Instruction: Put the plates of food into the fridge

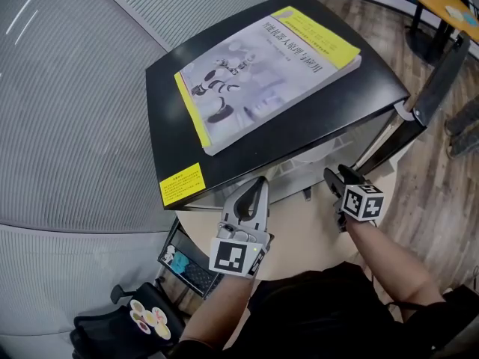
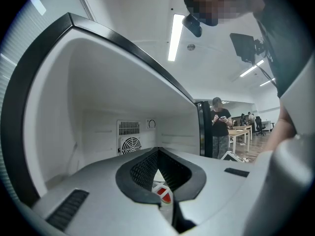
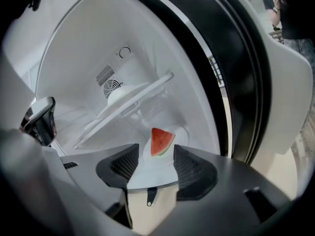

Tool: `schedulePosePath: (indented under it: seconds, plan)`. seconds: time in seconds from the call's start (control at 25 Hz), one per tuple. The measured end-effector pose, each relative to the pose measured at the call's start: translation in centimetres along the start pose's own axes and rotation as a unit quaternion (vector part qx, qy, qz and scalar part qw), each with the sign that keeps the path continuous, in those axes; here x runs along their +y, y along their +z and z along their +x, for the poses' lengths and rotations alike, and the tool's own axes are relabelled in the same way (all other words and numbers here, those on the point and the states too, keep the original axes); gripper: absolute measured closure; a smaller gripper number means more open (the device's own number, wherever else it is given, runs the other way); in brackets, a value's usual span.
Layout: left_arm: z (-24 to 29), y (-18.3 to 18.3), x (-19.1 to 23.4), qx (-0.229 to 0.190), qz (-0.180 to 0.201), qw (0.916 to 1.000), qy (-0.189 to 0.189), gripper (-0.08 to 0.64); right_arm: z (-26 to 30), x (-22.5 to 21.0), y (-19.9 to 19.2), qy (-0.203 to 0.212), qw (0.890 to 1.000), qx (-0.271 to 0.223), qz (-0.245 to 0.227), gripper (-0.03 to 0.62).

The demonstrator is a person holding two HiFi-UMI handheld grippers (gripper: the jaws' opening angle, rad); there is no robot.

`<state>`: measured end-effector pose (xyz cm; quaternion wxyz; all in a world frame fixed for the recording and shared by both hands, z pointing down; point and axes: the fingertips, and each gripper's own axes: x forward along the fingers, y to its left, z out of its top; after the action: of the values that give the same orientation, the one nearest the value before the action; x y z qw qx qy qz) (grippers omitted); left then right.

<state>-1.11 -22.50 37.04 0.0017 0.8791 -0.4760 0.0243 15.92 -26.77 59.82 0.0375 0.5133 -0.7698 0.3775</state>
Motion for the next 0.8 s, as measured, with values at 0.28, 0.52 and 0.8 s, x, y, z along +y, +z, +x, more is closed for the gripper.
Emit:
schedulePosePath:
  seconds: [0.28, 0.52, 0.8]
  plan:
    - [-1.4, 0.8, -0.3, -0.003, 0.004, 1.0000, 0.007, 0.558, -3.2, 2.0, 2.7, 0.031, 0.994, -0.045, -0.094, 0.362]
    - [-3.8, 1.5, 0.0, -0.001, 0.007, 0.9999, 0.013, 0.558, -5.9, 4.6, 4.2, 0.037, 0.984, -0.077, -0.153, 0.373]
    - [-6.4, 1.8, 1.3, -0.004, 0.010, 0.9998, 0.018, 0.558, -8.4, 7.3, 5.2, 0.041, 0.975, -0.108, -0.189, 0.382]
